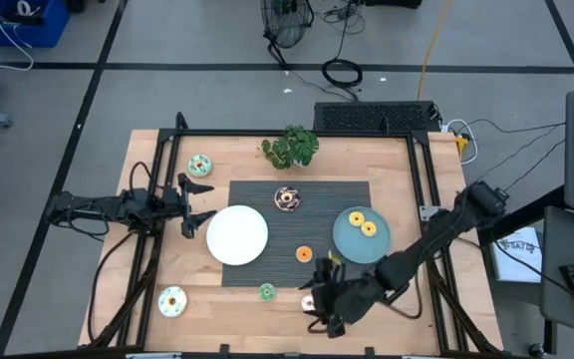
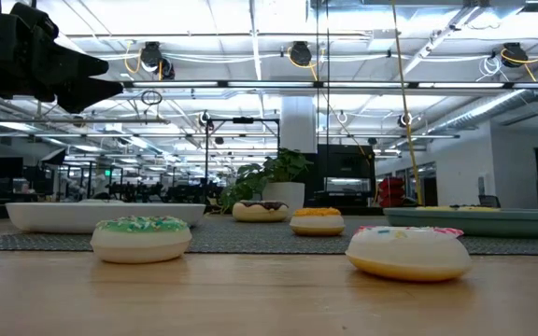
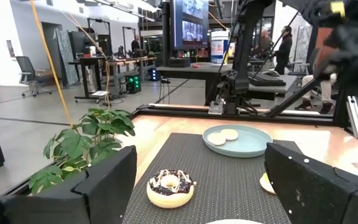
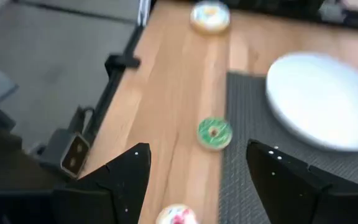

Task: Pick & Place donuts
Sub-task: Put the right small white doughnut on top of the blue plate

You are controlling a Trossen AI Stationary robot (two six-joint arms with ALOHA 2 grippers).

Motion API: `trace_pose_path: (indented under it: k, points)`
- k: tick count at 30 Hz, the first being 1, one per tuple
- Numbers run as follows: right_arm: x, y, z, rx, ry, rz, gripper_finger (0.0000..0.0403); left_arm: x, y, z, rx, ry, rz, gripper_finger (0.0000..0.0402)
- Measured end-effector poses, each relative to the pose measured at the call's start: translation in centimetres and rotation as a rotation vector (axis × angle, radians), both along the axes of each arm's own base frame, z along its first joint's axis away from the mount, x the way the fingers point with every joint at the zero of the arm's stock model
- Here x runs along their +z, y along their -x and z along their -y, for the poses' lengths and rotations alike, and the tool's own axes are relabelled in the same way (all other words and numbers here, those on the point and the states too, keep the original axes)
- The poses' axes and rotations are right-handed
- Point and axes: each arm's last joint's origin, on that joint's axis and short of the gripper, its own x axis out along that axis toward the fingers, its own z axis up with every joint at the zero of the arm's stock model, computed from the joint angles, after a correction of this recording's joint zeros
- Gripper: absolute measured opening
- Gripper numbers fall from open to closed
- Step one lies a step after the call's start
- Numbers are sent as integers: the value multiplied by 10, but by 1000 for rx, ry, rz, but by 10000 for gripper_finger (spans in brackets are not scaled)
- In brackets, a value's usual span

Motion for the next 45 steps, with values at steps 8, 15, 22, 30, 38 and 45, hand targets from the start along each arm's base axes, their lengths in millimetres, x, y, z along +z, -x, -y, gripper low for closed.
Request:
trace_pose_path:
  k: [8, 15, 22, 30, 38, 45]
  points:
    - [-56, -8, -12, -88, 30, -154, 251, 0, 0, 0, 0, 0, 0, 349]
    - [-89, -8, -20, -84, 88, -242, 251, 0, 0, 0, 0, 0, -1, 349]
    - [-94, 0, -26, -132, 42, -274, 251, 0, 0, 0, 0, 0, -1, 349]
    - [-118, 14, -18, -204, 3, -308, 251, 0, 0, 0, 0, 0, -1, 349]
    - [-131, 17, -15, -195, -74, -233, 251, 0, 0, 0, 0, 0, -1, 349]
    - [-137, 20, -12, -208, -82, -186, 251, 0, 0, 0, 0, 0, -1, 349]
